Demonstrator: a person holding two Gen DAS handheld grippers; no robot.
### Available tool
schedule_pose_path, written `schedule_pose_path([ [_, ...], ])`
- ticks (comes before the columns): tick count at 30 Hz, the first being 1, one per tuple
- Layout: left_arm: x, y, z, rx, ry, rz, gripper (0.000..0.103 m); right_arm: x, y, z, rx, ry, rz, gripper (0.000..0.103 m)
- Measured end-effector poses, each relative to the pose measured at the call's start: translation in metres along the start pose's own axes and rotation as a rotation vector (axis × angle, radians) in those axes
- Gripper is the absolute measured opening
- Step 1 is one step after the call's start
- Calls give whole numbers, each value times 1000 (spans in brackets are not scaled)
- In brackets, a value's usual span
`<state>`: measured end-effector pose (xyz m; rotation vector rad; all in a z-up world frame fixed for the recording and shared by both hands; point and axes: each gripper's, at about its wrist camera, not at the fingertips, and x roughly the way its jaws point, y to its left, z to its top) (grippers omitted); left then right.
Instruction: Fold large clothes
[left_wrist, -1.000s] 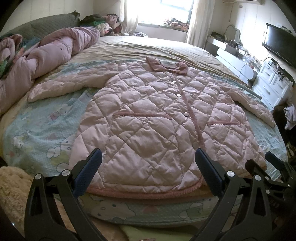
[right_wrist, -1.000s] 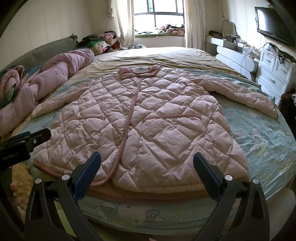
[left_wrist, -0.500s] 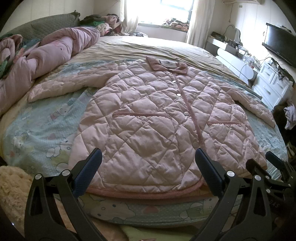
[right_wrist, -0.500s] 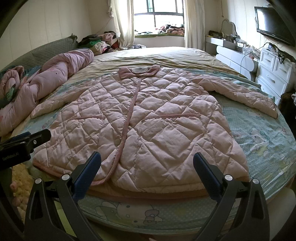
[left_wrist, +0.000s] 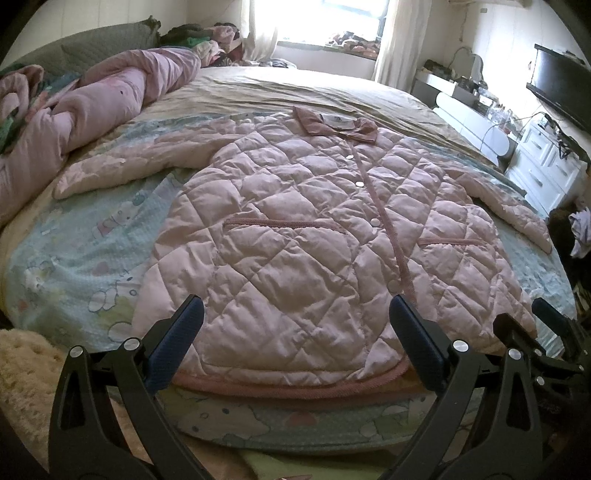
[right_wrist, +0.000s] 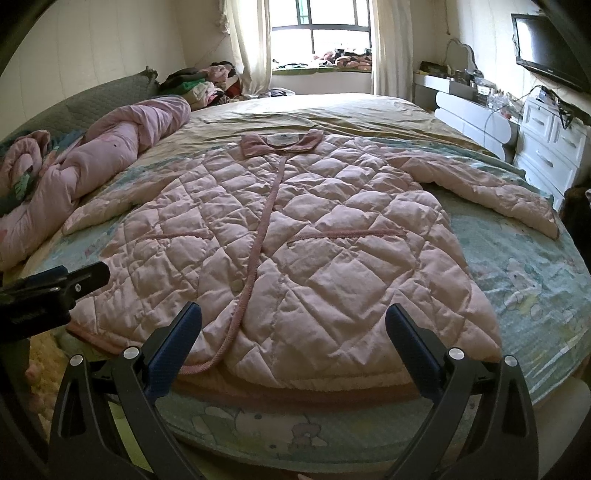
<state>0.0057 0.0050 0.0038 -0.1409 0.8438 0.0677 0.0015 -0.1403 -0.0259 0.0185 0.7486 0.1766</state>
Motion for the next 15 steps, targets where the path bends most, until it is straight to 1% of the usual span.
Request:
schedule_pose_path([
  [8,13,-1,10,6,4,18,94,9,-4,25,0,-22,-5,99],
  [15,28,0,29,7,19,28,94,27,-9,46,4,-8,5,99],
])
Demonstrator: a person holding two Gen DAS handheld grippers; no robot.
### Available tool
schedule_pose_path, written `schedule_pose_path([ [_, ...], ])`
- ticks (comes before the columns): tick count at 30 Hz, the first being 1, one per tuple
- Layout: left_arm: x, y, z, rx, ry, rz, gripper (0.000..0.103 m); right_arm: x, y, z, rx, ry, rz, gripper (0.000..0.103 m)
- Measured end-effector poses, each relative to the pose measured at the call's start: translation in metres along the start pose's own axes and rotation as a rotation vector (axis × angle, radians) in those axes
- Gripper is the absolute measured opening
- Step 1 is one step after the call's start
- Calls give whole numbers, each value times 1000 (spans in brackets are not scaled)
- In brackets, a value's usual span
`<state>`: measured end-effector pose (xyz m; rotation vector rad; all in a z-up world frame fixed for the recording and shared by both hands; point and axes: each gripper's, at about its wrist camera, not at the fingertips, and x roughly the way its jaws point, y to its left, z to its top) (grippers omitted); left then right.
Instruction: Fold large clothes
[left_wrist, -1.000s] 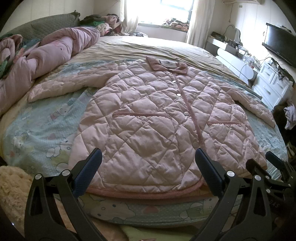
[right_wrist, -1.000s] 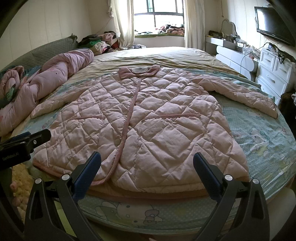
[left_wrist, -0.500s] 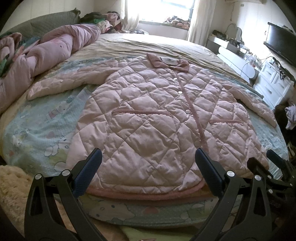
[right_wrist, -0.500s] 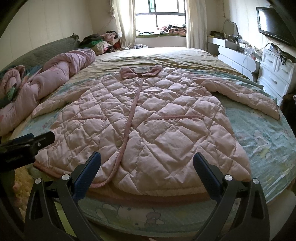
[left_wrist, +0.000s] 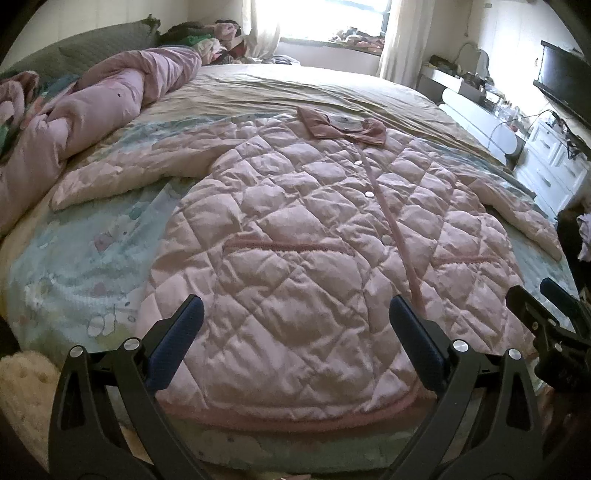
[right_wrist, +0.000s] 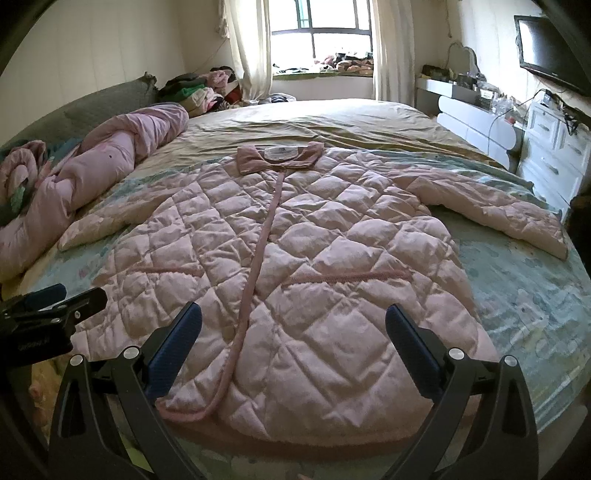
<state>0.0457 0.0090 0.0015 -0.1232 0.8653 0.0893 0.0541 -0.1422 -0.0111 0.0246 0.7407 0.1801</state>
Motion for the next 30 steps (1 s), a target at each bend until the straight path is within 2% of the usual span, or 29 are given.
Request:
schedule_pose_path([
  [8,18,-1,22,-11,4,-1,94,26,-2,20,-3,28,20,99],
  [18,43,-1,47,-27,22,2,94,50,-10,48,2,7,22,99],
  [25,58,-5,68,-32,16,-1,94,66,-26,71,35,11,23,99],
  [30,70,-10,84,-44,17,-32,94,79,-48,87,81,11,2,99],
])
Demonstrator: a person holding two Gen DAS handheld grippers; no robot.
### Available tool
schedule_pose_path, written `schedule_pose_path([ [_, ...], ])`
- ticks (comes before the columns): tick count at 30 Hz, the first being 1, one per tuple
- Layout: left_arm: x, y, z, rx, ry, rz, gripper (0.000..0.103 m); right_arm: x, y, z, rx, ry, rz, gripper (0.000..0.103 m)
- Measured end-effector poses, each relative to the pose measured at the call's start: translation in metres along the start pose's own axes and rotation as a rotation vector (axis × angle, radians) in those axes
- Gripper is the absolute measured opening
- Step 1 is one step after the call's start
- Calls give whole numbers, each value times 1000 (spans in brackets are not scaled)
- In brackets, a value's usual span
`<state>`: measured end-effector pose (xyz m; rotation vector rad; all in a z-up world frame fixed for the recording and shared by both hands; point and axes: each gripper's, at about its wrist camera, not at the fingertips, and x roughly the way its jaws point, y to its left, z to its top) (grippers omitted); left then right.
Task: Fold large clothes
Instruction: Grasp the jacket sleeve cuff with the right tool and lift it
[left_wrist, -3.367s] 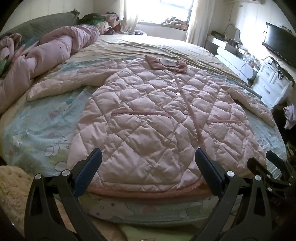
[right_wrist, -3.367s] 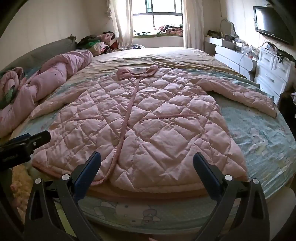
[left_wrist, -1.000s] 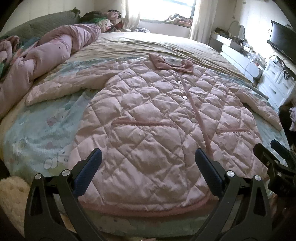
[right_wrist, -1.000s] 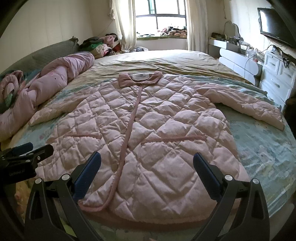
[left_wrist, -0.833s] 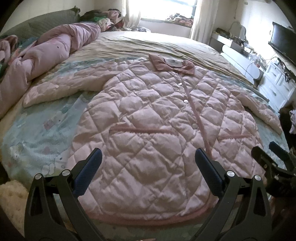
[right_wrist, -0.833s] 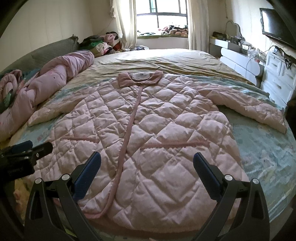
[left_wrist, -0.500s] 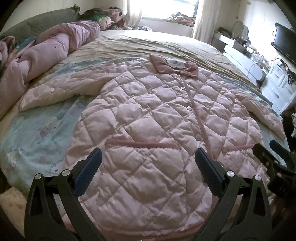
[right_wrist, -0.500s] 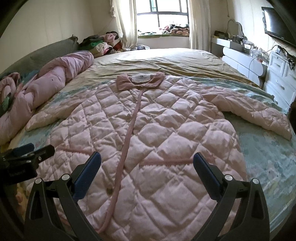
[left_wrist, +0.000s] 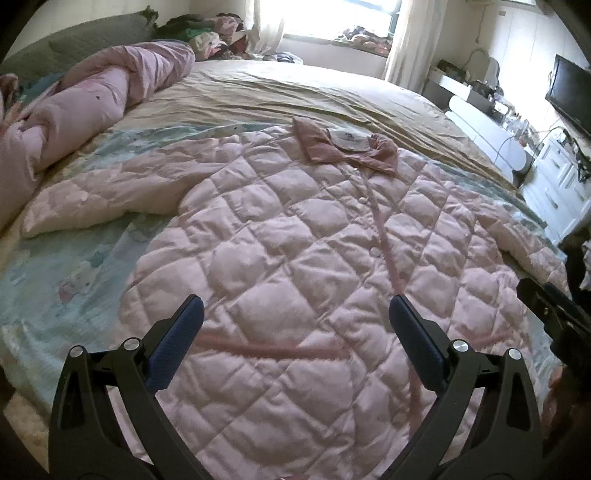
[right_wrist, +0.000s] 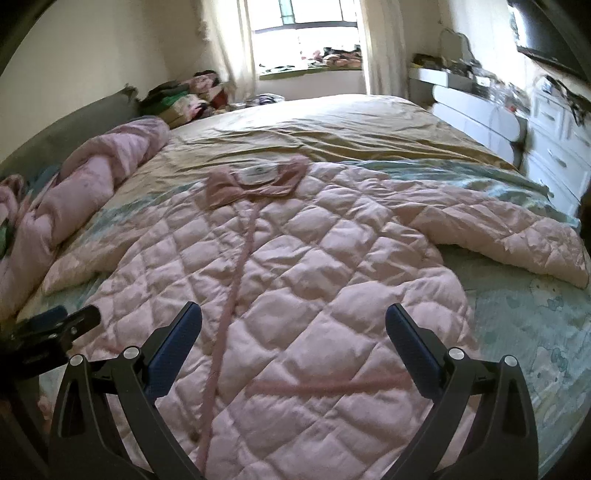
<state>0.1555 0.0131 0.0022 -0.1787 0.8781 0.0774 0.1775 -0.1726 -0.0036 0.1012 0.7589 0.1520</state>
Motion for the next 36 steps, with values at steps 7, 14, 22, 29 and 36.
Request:
schedule_pose_path([
  [7,23,-18,27,30,15,-16,94,13,-46,23,98,-21,-55,99],
  [14,47,-37,53,68,27,-8,94,24,-104,39,192,-31,-153,99],
  [22,71,-49,68,73,41,-3,94,43,-188,40,410,6,-206,99],
  [29,98,-39,68,53,87,55,94,68,-273,22,677,51,-262,99],
  [36,109,-29,68,56,100,90,94,80,-344,14,859,4,-351,99],
])
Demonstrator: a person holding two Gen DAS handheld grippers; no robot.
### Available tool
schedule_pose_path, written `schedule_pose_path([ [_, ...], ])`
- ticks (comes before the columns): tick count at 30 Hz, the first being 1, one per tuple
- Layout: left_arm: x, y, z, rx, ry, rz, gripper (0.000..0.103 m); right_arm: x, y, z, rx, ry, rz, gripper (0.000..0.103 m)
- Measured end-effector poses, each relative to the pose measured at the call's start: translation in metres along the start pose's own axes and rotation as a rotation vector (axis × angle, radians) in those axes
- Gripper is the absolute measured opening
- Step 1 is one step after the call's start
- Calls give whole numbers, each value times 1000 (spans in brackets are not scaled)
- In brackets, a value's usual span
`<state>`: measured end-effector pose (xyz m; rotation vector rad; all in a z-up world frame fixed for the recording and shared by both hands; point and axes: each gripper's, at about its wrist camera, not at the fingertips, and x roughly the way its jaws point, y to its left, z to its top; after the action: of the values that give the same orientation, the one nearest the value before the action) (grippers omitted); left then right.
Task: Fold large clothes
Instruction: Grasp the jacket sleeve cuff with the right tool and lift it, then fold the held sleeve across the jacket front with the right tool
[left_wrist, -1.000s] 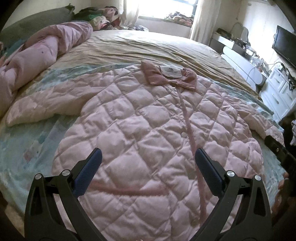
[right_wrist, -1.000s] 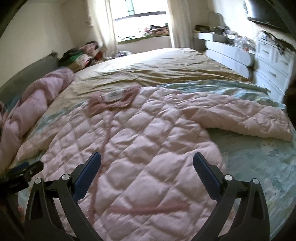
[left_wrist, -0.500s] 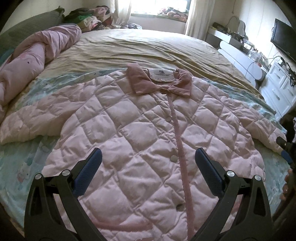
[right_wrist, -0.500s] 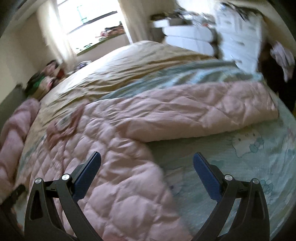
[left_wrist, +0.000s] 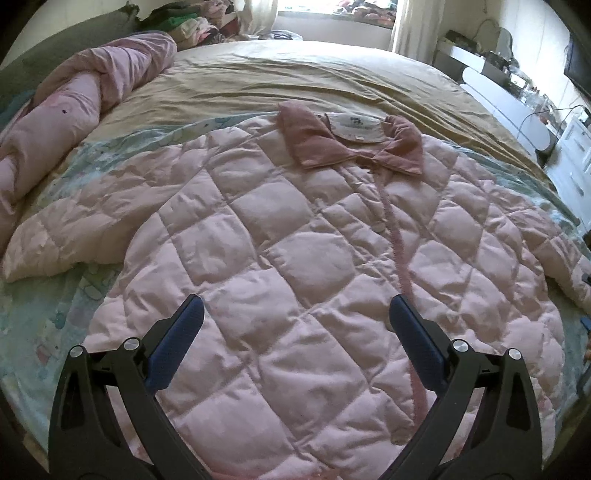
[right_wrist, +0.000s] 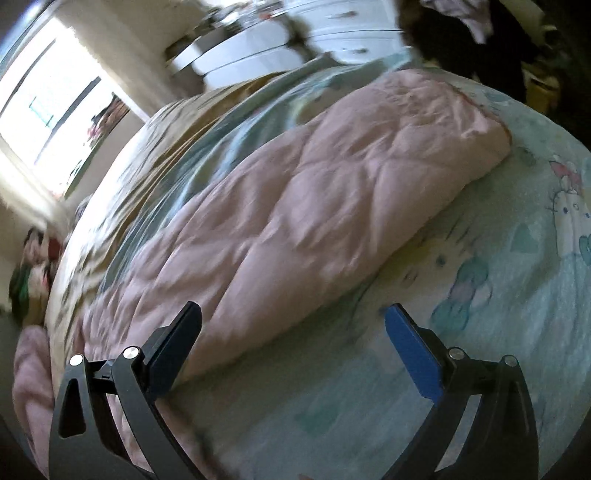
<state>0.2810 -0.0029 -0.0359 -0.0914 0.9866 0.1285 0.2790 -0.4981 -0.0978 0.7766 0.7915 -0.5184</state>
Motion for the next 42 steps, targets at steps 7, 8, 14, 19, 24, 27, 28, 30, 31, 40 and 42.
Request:
schedule_pose_path([
  [7,1,11,6,-20,-4,6,94,27,-46,36,216,-30,28,99],
  [8,1,12,8,-22,-7,6,94,28,-51,40,236,-47,37,95],
  [14,-5,24,20,-28,-19,16,94,36,-84,63,375,-80,127,31],
  [19,-16,41,33,-36,-26,25,94,3,-47,78,180,-205,149,16],
  [24,-26,63,46,-60,-38,11,94,-40,8,91,-10,-290,221,14],
  [27,-33,75,51,-66,-54,23,94,-63,42,90,-114,-325,275,13],
  [28,-34,78,54,-70,-55,23,94,-73,58,88,-159,-340,296,13],
  [30,-38,87,59,-79,-61,23,94,-81,88,92,-218,-354,325,13],
  [31,-39,89,61,-79,-65,23,94,-89,103,88,-258,-363,346,13],
  [40,-57,109,76,-116,-126,-52,94,-130,198,28,-520,-354,505,13],
  [42,-56,108,75,-121,-121,-73,94,-134,218,13,-564,-339,536,13],
])
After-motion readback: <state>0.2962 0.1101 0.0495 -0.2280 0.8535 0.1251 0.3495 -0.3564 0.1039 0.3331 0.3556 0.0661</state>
